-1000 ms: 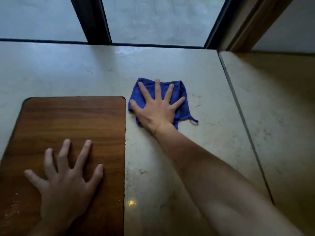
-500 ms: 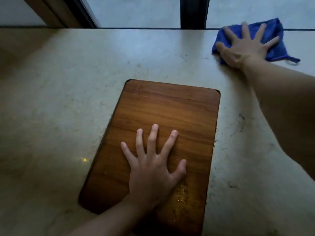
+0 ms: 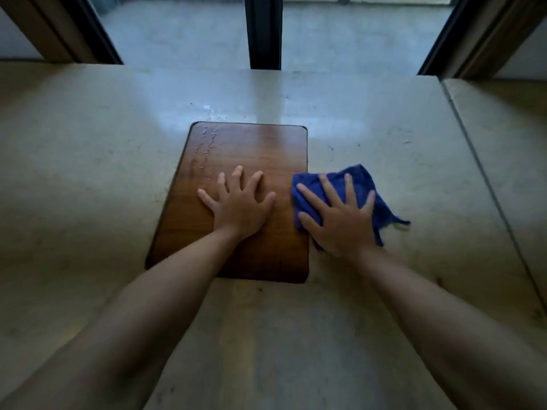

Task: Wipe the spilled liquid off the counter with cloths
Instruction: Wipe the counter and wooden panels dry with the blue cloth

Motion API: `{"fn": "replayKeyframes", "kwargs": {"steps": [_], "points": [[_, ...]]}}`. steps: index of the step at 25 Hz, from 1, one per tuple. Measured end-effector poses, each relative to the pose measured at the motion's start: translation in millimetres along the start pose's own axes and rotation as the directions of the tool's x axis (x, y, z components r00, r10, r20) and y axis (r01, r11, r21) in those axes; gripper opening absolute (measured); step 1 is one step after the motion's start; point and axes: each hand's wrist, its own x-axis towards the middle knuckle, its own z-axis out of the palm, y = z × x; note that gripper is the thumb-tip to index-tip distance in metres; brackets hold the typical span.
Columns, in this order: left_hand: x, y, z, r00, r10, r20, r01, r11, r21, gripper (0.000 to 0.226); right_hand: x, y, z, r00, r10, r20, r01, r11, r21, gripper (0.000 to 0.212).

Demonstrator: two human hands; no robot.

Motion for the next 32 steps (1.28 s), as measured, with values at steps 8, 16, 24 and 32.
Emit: {"fn": "replayKeyframes", "kwargs": {"steps": [8, 16, 24, 32], "points": [[-97, -145, -77, 0.99, 0.141, -0.006, -0.14, 0.978, -0.157, 0.077, -284, -81, 15, 0.89, 0.427, 0.159, -0.438, 0.898, 0.043, 0.063], [-65, -242, -101, 1.0, -0.009, -0.024, 0.008, 0.999, -0.041, 0.076, -281, -169, 24, 0.931, 0.332, 0.151, -0.347, 0.934, 0.083, 0.058], [56, -256, -87, 0.986, 0.012, -0.167, 0.002, 0.996, 0.086, 0.058, -93, -135, 30, 0.956, 0.294, -0.013, -0.294, 0.956, 0.015, 0.059], [114, -312, -58, 0.99, 0.019, -0.141, -0.003, 0.993, 0.115, 0.063, 157, -63, -13, 0.886, 0.462, 0.03, -0.463, 0.883, 0.08, 0.059]]}}
